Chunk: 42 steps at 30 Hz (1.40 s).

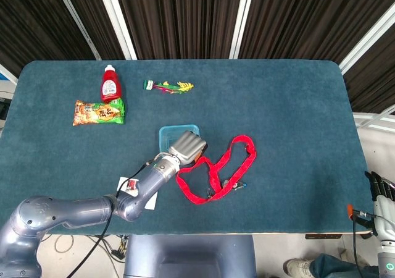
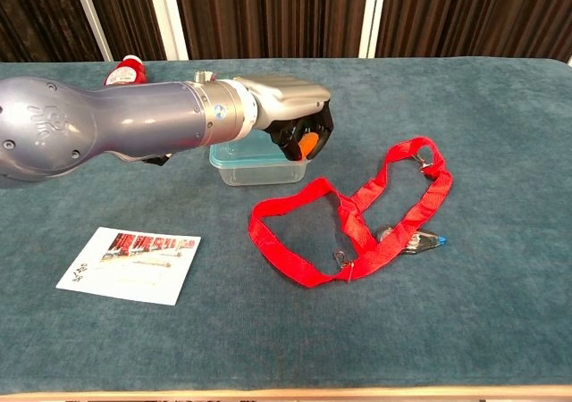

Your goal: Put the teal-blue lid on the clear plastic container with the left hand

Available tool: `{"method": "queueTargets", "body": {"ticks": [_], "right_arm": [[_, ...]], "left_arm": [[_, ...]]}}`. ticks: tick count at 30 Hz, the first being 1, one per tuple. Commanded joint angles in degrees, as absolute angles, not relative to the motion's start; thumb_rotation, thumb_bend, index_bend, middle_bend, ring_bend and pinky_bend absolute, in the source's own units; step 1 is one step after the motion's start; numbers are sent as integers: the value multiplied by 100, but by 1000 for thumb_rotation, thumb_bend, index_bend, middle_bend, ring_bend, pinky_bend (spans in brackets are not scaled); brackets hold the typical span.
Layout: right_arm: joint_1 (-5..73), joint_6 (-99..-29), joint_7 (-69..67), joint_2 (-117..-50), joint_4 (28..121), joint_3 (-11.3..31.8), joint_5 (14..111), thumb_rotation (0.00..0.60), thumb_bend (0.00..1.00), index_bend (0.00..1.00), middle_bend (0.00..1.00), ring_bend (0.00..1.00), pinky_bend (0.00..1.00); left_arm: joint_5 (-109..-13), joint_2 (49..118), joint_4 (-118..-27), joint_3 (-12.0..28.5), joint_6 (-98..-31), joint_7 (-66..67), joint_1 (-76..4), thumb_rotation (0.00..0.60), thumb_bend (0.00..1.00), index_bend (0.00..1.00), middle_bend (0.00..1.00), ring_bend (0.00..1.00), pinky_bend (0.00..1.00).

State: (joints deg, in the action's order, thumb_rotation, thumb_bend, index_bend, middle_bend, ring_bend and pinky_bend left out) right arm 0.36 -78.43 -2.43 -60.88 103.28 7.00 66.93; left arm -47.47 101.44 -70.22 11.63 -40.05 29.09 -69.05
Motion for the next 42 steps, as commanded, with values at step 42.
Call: {"method": "queueTargets", "body": {"ticks": [42], "right_arm": [[30,-7865,-255,-6085,10332,706,6699,600,392,78,39,23,0]], "left_arm": [[-4960,10551,-6244,858,-4130,2940,-6779,600,568,663,611,460,488]]}}
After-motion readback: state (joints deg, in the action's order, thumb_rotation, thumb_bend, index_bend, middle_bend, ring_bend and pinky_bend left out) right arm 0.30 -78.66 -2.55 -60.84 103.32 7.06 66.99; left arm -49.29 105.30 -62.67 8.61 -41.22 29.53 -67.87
